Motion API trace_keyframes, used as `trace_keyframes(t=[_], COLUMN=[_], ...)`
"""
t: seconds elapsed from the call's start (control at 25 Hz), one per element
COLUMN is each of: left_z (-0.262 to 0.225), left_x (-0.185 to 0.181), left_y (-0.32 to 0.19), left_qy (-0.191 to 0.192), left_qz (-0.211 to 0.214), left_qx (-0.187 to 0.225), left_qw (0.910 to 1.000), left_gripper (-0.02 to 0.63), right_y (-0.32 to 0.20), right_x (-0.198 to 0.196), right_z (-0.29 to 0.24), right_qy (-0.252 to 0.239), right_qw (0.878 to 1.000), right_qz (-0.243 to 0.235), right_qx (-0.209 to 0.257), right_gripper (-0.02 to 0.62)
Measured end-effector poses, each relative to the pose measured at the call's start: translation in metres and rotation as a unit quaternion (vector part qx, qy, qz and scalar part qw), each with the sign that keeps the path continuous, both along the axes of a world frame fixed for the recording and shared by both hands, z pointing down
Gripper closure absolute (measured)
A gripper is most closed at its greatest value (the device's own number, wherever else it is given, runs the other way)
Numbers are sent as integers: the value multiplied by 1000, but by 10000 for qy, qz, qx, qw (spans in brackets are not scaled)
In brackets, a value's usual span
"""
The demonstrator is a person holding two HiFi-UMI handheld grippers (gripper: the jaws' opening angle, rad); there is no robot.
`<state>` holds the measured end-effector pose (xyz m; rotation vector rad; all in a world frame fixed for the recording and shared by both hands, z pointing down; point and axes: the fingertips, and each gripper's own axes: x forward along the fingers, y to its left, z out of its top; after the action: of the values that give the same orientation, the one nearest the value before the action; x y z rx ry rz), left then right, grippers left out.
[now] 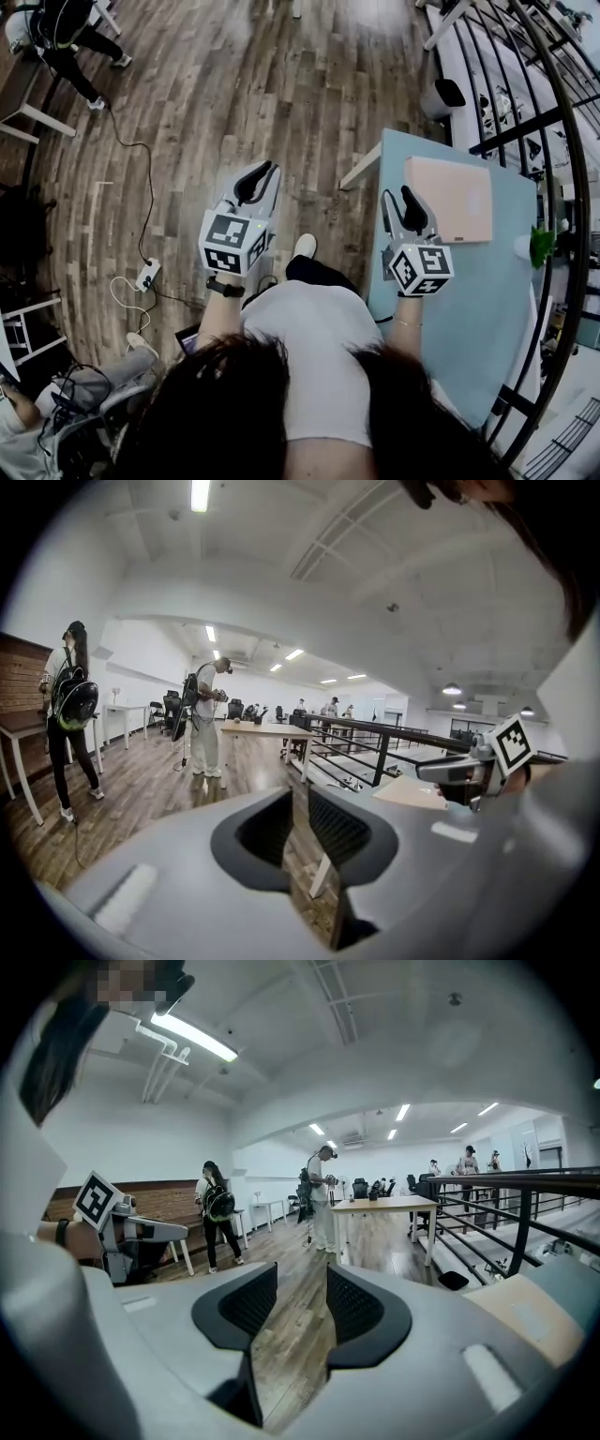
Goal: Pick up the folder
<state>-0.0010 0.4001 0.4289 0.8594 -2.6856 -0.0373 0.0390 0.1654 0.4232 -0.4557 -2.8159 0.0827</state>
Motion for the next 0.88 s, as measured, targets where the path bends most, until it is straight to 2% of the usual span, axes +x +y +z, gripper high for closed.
trace_keyframes(t=[0.28, 0.48, 0.72, 0.88], left_z=[-9, -10, -8, -3], left_x=[-48, -73, -108, -141], left_y=[-29, -61, -131, -200], left_qy=[-17, 28, 52, 88], left_qz=[132, 499, 1302, 2211], left_qx=[59, -3, -17, -34], left_qw=[9999, 9988, 9915, 9752], left_gripper=[545, 529, 521, 521], right_y=[-38, -71, -127, -171], right_x=[-37, -40, -36, -33], right_z=[-7, -10, -6, 0], right_qy=[-36, -58, -65, -20], right_qw=[9993, 9968, 9868, 9690], right_qz=[324, 739, 1574, 2437], right_qx=[-187, -283, -375, -395], right_gripper=[411, 396, 383, 368])
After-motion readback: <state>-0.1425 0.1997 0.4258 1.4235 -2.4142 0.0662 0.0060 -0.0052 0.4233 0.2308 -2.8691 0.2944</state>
